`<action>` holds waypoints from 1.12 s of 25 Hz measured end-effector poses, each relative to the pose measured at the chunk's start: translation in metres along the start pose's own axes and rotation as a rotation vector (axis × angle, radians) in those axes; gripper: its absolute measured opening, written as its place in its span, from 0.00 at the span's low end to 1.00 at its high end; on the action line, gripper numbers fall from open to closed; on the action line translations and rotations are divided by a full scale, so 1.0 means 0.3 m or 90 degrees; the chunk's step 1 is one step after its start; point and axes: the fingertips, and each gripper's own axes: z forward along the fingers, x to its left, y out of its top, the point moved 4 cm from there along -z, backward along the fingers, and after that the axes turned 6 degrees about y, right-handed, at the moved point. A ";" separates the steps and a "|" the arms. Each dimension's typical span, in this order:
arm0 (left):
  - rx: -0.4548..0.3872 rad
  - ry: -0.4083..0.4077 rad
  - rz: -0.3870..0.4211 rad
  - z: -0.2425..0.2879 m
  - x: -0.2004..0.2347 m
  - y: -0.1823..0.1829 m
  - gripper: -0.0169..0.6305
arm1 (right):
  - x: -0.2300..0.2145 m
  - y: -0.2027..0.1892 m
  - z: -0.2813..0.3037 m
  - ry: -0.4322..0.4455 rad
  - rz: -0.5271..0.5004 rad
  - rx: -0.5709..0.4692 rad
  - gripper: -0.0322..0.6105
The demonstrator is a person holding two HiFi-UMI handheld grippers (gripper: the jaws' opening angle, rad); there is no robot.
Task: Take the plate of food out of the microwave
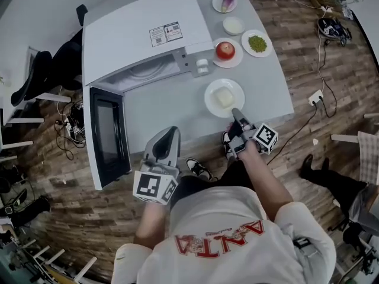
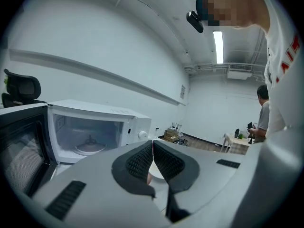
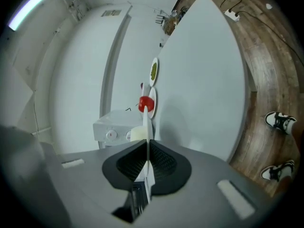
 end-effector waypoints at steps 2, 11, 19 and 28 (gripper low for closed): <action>0.004 -0.007 0.002 0.015 -0.009 -0.001 0.04 | -0.019 0.058 -0.011 -0.008 -0.001 -0.025 0.08; 0.020 -0.010 0.002 0.047 -0.002 -0.004 0.04 | -0.104 0.151 -0.017 -0.028 0.014 -0.066 0.08; 0.029 -0.006 0.001 0.056 0.016 -0.018 0.04 | -0.121 0.140 -0.013 -0.044 0.014 -0.058 0.08; 0.029 -0.003 -0.001 0.054 0.021 -0.024 0.04 | -0.076 0.142 0.001 -0.056 -0.073 0.024 0.16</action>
